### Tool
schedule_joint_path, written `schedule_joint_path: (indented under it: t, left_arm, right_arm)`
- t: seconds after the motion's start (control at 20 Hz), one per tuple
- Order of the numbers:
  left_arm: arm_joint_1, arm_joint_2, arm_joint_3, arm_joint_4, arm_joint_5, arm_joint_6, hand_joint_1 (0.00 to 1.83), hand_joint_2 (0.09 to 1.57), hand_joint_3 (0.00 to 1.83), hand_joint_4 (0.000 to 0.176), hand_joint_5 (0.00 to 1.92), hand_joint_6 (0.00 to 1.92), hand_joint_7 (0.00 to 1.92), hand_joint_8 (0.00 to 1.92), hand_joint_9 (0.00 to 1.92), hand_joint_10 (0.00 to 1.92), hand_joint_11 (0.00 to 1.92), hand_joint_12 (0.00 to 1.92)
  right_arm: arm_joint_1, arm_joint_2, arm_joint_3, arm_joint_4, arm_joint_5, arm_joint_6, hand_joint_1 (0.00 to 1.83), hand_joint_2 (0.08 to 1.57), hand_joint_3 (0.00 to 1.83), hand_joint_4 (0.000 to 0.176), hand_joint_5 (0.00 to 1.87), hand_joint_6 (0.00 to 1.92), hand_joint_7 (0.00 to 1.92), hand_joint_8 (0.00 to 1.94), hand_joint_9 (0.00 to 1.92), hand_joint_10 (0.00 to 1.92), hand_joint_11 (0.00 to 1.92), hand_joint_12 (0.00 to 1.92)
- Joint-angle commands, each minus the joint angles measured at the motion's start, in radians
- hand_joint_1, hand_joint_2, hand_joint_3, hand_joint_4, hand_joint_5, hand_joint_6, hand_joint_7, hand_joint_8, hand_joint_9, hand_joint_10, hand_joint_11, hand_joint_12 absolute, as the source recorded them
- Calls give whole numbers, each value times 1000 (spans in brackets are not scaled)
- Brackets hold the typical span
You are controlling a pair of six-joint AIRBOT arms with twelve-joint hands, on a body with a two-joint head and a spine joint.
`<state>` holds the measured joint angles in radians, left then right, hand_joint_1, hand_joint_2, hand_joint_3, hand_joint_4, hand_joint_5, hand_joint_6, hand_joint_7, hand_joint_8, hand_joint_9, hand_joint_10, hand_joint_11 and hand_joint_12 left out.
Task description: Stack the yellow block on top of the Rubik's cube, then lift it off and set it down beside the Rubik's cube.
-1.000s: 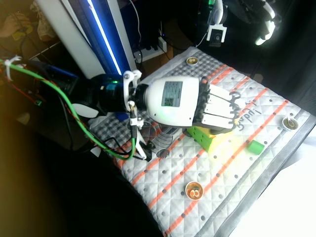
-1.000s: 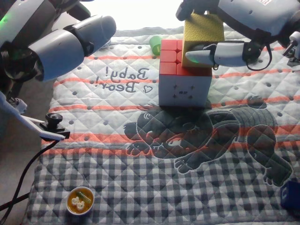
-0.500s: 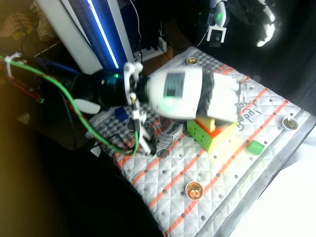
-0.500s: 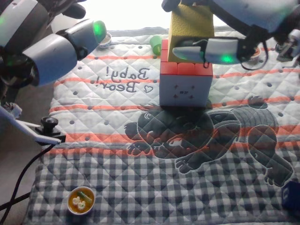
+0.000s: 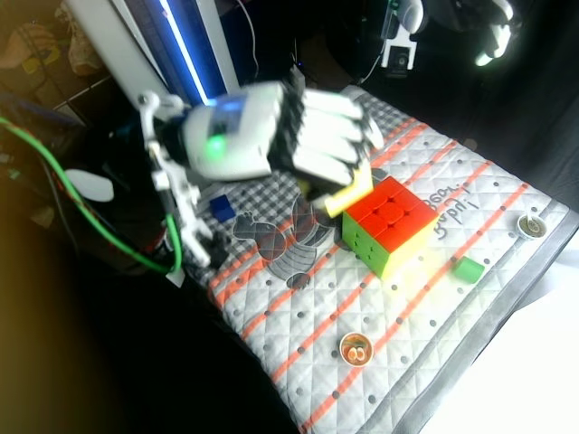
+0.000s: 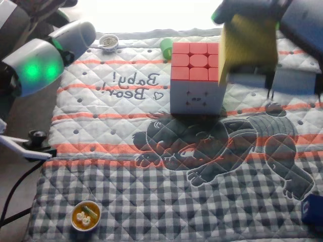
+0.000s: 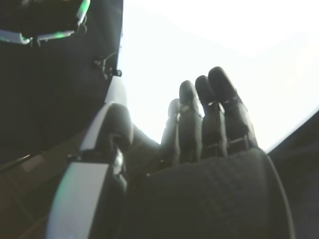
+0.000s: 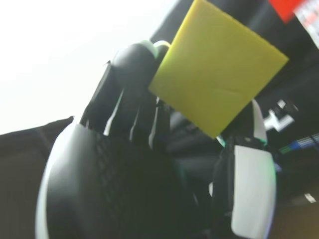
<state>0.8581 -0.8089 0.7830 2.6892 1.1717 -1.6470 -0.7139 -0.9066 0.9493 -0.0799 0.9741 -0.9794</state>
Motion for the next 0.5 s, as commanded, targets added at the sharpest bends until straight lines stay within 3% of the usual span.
schedule_joint_path:
  t: [0.0,0.1,0.15,0.2,0.25,0.3,0.35,0.4,0.45]
  left_arm:
    - [-3,8,-3,29,141,-6,596,1351,1,0,237,14,359,76,39,883,0,1529]
    - [7,10,-7,23,150,-6,515,1351,0,17,242,13,378,87,33,912,0,1573]
    - [10,11,-9,22,154,-6,529,1347,0,15,251,15,377,93,6,960,0,1598]
    - [11,11,-10,20,155,-6,536,1345,0,26,248,13,364,92,0,980,0,1581]
    - [12,11,-10,20,155,-6,523,1359,3,1,236,7,345,89,0,975,0,1607]
    - [12,11,-10,20,155,-6,533,1355,0,2,246,11,349,96,0,990,0,1611]
    - [12,11,-11,19,155,-6,518,1349,0,15,253,14,353,100,9,996,0,1613]
    - [12,11,-11,19,155,-6,522,1337,0,15,265,19,371,117,33,1011,0,1649]
    - [12,11,-12,19,155,-6,518,1336,0,13,267,20,369,125,35,1020,0,1683]
  right_arm:
    - [2,9,-4,7,122,-1,1218,1230,0,0,762,1144,833,1536,823,1778,745,1918]
    - [-27,21,-22,-13,122,-1,1223,1230,0,0,758,1134,842,1546,953,1770,868,1921]
    - [-47,29,-32,-21,121,-1,1233,1218,0,0,781,1113,871,1487,943,1717,846,1905]
    - [-73,35,-41,-21,121,-1,1339,1186,0,0,800,1168,901,1255,837,1467,718,1758]
    - [-90,39,-46,-20,120,-1,1360,1174,0,0,779,1231,909,1175,845,1367,710,1648]
    - [-122,39,-51,-16,116,-1,1366,1165,0,0,778,1242,924,1134,857,1330,725,1607]
    - [-154,39,-55,-10,109,-1,1370,1153,0,0,785,1242,945,1074,891,1283,795,1553]
    - [-174,39,-56,-7,99,-1,1366,1165,0,0,760,1250,907,1152,868,1343,840,1582]
    - [-189,39,-58,-6,84,-1,1247,1165,0,0,802,1224,956,1161,967,1326,904,1564]
